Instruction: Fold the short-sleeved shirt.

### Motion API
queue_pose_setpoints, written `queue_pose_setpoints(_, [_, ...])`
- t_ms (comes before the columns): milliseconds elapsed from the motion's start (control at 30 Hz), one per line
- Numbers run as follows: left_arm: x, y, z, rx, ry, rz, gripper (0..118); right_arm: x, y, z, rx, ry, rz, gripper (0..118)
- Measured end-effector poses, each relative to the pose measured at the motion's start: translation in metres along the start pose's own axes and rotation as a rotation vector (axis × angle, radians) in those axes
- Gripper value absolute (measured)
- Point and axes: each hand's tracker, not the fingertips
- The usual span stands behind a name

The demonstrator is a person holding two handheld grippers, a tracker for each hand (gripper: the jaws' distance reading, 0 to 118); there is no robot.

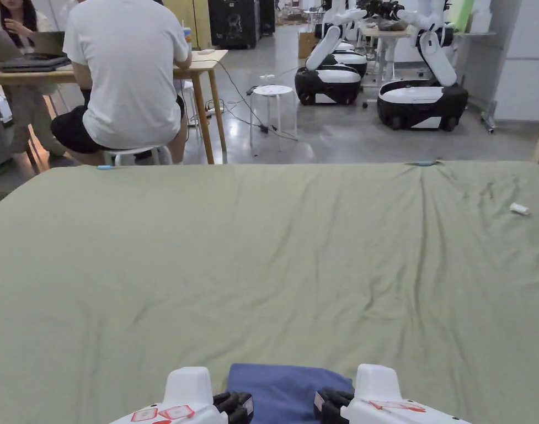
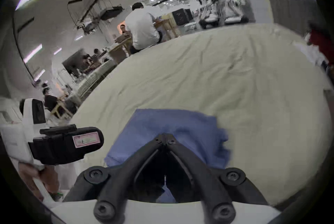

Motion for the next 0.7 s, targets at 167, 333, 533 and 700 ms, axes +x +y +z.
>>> queue_pose_setpoints(167, [-0.045,-0.013,-0.005,-0.010,-0.039,0.142,56,0.014,-0.016,-0.011,-0.088,-0.215,0.089,0])
queue_pose_setpoints(333, [-0.081,-0.024,-0.034,-0.013,-0.220,0.437,118,0.008,-0.011,-0.008,-0.086,-0.218,0.112,0])
queue_pose_setpoints(533, [-0.093,-0.044,-0.087,-0.096,-0.510,0.700,115,0.011,-0.012,-0.008,-0.082,-0.212,0.105,0])
queue_pose_setpoints(700, [-0.059,-0.035,-0.089,-0.134,-0.303,0.584,30,0.006,-0.011,-0.005,-0.074,-0.262,0.173,0])
